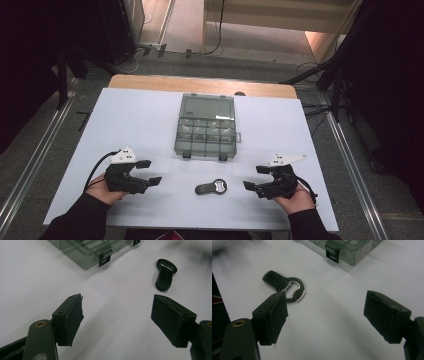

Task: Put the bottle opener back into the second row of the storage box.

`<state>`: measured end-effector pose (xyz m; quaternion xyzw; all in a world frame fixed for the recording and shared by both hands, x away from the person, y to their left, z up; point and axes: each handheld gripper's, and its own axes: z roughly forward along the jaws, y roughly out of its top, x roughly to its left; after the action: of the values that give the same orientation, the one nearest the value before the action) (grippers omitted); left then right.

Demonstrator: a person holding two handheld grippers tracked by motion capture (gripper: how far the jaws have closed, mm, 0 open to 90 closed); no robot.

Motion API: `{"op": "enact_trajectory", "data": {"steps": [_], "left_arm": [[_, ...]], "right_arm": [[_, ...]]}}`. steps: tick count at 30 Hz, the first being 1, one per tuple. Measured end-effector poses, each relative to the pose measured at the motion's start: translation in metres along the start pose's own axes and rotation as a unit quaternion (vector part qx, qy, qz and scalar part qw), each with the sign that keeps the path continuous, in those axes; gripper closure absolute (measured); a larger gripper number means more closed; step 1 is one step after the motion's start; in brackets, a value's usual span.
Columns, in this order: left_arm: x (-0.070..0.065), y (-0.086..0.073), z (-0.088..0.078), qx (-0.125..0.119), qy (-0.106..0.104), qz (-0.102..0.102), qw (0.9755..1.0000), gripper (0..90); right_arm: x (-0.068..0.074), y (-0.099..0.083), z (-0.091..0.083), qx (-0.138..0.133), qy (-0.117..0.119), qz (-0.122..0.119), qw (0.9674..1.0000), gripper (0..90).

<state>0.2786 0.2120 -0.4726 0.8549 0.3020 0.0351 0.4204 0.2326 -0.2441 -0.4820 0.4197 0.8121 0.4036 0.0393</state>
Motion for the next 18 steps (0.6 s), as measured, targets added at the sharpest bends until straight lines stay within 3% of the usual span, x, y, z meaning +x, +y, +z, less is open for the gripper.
{"op": "enact_trajectory", "data": {"steps": [18], "left_arm": [[-0.0007,-0.0002,-0.0017,0.0,0.002,0.002,1.0,25.2]], "right_arm": [[0.0006,0.0003,0.0006,0.002,0.0,0.0,1.0,21.3]]}}
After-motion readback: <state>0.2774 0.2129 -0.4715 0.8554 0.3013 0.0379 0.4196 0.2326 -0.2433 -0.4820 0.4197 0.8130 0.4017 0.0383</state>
